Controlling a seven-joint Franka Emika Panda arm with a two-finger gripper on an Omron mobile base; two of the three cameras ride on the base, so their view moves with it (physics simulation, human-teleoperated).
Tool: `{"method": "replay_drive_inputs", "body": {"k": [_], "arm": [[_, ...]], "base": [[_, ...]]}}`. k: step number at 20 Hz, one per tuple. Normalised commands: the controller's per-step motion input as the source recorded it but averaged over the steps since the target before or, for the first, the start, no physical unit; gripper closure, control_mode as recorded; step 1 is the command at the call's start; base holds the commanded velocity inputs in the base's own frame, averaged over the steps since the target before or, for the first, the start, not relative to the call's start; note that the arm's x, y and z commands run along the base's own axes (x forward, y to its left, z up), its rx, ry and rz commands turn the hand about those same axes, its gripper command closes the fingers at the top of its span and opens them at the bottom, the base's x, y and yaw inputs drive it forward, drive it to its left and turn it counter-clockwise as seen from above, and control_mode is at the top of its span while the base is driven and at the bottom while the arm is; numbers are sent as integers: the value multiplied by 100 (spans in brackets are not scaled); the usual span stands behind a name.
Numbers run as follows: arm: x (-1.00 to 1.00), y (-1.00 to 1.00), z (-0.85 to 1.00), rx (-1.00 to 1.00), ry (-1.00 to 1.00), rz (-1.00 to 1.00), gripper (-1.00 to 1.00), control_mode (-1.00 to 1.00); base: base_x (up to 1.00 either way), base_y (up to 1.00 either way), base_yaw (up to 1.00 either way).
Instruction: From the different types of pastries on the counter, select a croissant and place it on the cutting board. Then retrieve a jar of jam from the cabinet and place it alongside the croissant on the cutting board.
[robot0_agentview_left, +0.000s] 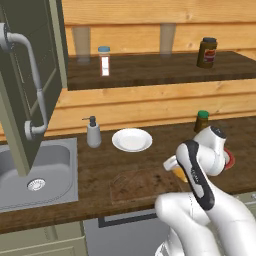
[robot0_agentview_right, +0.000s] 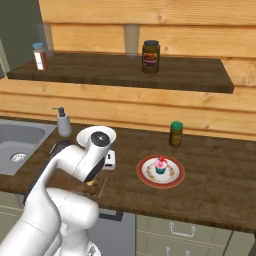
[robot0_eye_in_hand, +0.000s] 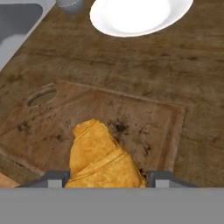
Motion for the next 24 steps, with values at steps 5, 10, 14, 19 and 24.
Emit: {"method": "replay_drive_inputs", "body": {"k": [5, 10, 14, 19, 24], "arm": [[-15, 0, -86, 0, 0, 0, 100, -100], [-1, 12, -68, 0, 0, 0, 100, -100], [-7, 47, -45, 0, -2, -6, 100, -100], [-2, 63, -41, 0, -1, -13, 100, -100], [0, 14, -100, -1, -17, -8, 100, -100]], "base": [[0, 0, 0], [0, 0, 0], [0, 0, 0], [0, 0, 0], [0, 0, 0]]}}
